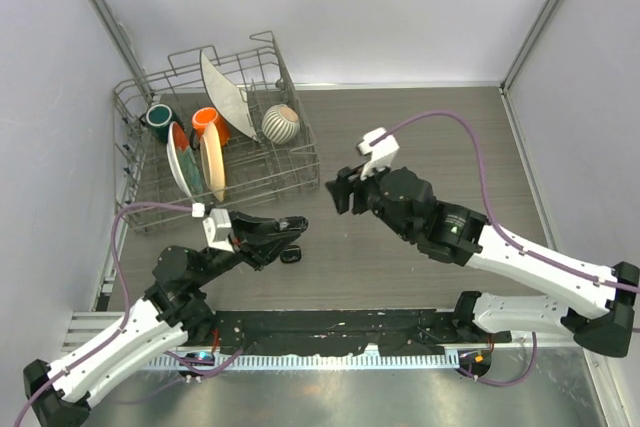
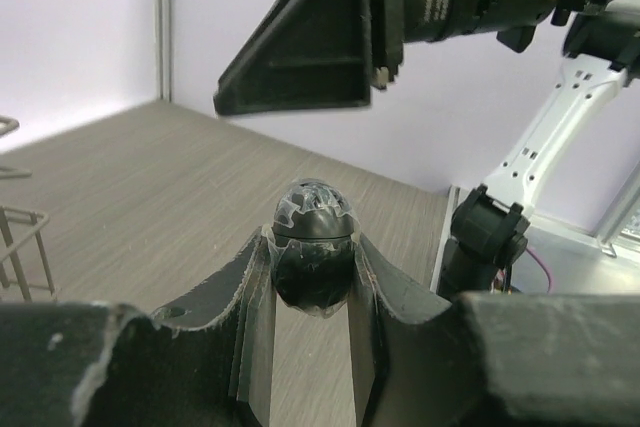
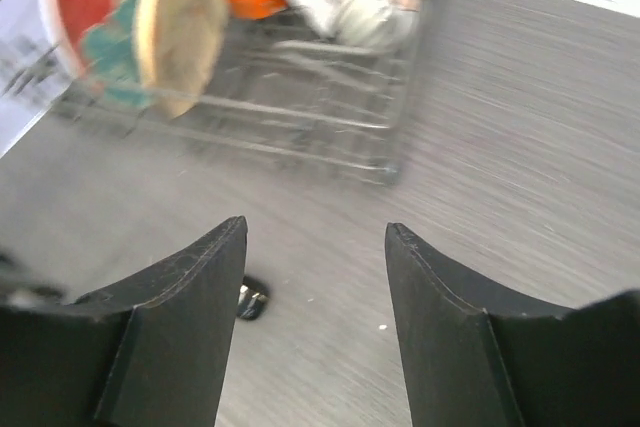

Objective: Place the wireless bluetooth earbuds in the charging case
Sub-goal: Close the charging case, then place the charging case at the center of the board.

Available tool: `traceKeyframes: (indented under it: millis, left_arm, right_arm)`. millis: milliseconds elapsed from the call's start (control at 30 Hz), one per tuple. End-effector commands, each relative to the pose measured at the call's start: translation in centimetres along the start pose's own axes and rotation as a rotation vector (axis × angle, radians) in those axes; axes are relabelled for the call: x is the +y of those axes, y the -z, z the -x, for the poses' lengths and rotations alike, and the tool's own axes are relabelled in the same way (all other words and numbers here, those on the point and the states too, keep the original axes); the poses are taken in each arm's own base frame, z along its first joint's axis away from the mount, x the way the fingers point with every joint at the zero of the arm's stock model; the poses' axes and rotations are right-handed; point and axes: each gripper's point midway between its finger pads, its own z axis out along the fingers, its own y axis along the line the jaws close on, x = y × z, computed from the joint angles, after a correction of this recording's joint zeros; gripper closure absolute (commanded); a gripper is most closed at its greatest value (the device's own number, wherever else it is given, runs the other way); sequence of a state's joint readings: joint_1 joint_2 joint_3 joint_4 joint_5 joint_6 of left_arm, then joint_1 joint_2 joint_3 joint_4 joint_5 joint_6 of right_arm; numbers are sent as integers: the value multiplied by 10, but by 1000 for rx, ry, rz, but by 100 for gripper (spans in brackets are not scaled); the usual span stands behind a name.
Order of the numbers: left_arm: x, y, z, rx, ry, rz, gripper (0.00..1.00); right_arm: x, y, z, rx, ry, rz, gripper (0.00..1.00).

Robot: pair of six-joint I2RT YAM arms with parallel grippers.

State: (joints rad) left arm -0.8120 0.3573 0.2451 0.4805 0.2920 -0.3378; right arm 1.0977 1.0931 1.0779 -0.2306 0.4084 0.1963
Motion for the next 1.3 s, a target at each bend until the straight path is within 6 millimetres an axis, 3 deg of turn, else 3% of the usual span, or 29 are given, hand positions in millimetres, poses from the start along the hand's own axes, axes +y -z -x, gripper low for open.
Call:
traceKeyframes:
  millis: [0, 67, 100, 233, 433, 533, 567, 667, 700, 800, 900, 1100, 1267]
  left_arm:
    - [4, -9, -14, 109, 60, 24, 100]
    - [2, -14, -16, 133, 89, 16, 100]
    - [3, -15, -21, 162, 112, 22, 100]
    - [3, -25, -45, 277, 225, 27, 100]
    - [5, -38, -72, 387, 369, 52, 100]
    - [10, -44, -94, 454, 470, 97, 100]
    - [14, -42, -115, 502, 526, 133, 100]
    - [15, -48, -137, 547, 555, 165, 100]
    - [18, -49, -154, 573, 565, 208, 100]
    - [19, -53, -177, 593, 598, 261, 100]
    - [21, -61, -186, 570, 607, 295, 100]
    - [46, -47, -214, 592, 606, 483, 100]
    - [66, -33, -225, 597, 598, 628, 100]
  right_arm:
    - [-88, 10, 17, -148, -323, -319, 36]
    - [-98, 9, 5, -117, -430, -302, 36]
    - [-116, 11, -4, -109, -455, -345, 36]
    - [-129, 14, -18, -87, -521, -333, 36]
    - [-137, 21, -27, -75, -539, -357, 36]
    - [-140, 23, -29, -79, -542, -365, 35]
    - [-141, 25, -29, -82, -543, -370, 35]
    - [-143, 26, -29, -86, -546, -375, 35]
    - [-144, 26, -29, -86, -546, -377, 36]
    - [-144, 27, -28, -88, -547, -378, 35]
    - [-144, 27, -29, -88, -550, -376, 36]
    - [-144, 27, -30, -83, -551, -373, 36]
    - [-146, 26, -33, -76, -546, -382, 35]
